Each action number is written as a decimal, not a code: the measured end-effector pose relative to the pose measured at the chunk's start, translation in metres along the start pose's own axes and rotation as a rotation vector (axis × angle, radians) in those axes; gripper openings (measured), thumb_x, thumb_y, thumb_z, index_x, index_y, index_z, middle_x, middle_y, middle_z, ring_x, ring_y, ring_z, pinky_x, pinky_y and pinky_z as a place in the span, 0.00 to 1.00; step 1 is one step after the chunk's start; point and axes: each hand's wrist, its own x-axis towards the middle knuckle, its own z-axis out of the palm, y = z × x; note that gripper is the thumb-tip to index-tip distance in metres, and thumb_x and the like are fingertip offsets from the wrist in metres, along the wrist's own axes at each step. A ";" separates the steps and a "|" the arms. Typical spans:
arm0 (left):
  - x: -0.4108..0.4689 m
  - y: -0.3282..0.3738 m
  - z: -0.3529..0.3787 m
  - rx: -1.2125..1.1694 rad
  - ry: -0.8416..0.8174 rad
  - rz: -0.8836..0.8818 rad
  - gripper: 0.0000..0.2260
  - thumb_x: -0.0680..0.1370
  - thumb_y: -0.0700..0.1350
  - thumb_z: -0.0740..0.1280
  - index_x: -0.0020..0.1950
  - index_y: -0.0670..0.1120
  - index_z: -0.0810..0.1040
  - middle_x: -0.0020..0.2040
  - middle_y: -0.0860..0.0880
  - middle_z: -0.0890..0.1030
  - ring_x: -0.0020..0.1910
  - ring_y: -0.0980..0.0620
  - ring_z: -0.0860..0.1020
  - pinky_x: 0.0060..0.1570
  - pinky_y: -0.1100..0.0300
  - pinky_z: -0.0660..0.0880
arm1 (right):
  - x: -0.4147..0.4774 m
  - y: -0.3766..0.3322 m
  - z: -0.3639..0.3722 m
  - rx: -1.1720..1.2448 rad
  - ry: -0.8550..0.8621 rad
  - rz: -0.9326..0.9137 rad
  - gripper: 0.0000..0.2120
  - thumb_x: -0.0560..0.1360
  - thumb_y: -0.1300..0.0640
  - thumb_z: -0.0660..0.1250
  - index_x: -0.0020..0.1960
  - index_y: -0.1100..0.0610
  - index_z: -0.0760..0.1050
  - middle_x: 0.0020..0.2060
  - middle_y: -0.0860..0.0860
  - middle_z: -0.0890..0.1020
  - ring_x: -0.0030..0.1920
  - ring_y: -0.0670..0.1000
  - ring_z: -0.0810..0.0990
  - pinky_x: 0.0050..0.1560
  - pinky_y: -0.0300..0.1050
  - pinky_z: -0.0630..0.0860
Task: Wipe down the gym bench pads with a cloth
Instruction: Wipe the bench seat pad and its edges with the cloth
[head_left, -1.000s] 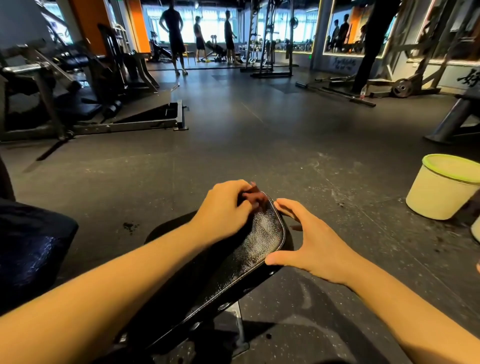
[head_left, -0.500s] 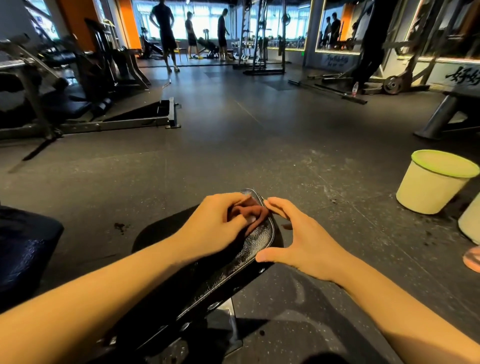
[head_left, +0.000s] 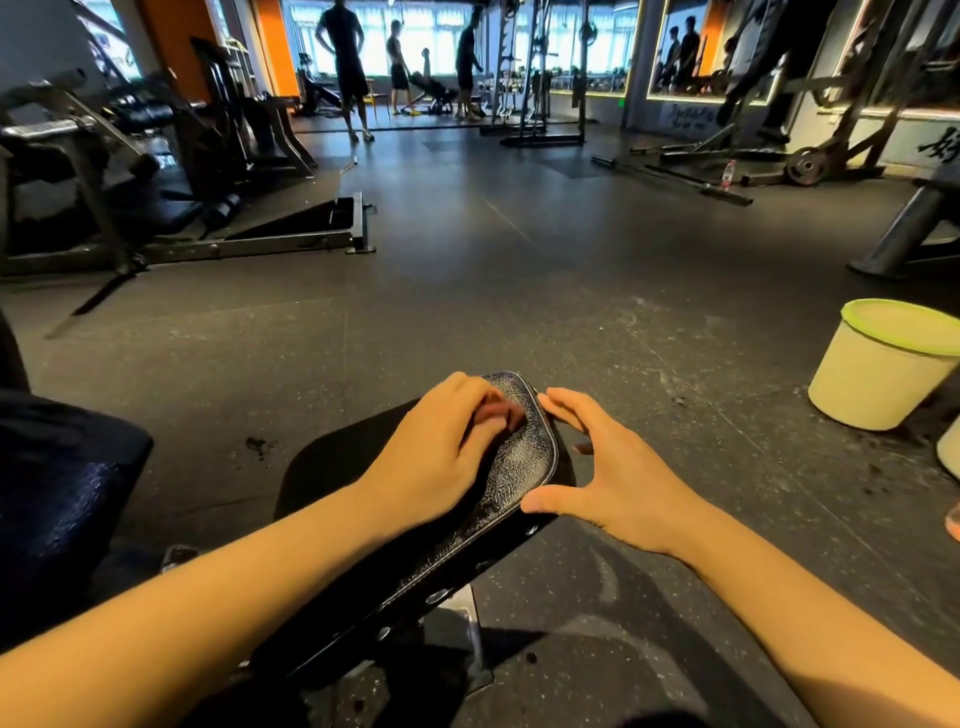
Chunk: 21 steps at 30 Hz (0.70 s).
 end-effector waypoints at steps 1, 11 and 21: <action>-0.012 0.005 -0.004 -0.005 -0.009 0.063 0.06 0.83 0.46 0.66 0.58 0.50 0.78 0.51 0.56 0.77 0.52 0.56 0.76 0.53 0.61 0.72 | 0.000 0.001 0.000 -0.001 0.000 -0.001 0.52 0.65 0.39 0.80 0.80 0.40 0.52 0.77 0.33 0.61 0.73 0.43 0.65 0.71 0.45 0.66; 0.044 -0.052 -0.008 0.146 0.121 -0.208 0.08 0.77 0.48 0.68 0.52 0.47 0.82 0.50 0.49 0.82 0.53 0.44 0.80 0.53 0.51 0.74 | 0.002 0.004 0.003 0.031 0.002 -0.013 0.52 0.63 0.35 0.79 0.79 0.40 0.55 0.76 0.32 0.63 0.74 0.41 0.66 0.74 0.49 0.69; -0.029 -0.029 -0.024 0.062 -0.031 0.126 0.09 0.79 0.45 0.67 0.58 0.49 0.82 0.47 0.54 0.78 0.48 0.53 0.78 0.49 0.59 0.74 | 0.005 0.007 0.004 0.014 0.010 -0.021 0.55 0.63 0.35 0.80 0.80 0.41 0.52 0.76 0.32 0.62 0.76 0.39 0.63 0.76 0.50 0.66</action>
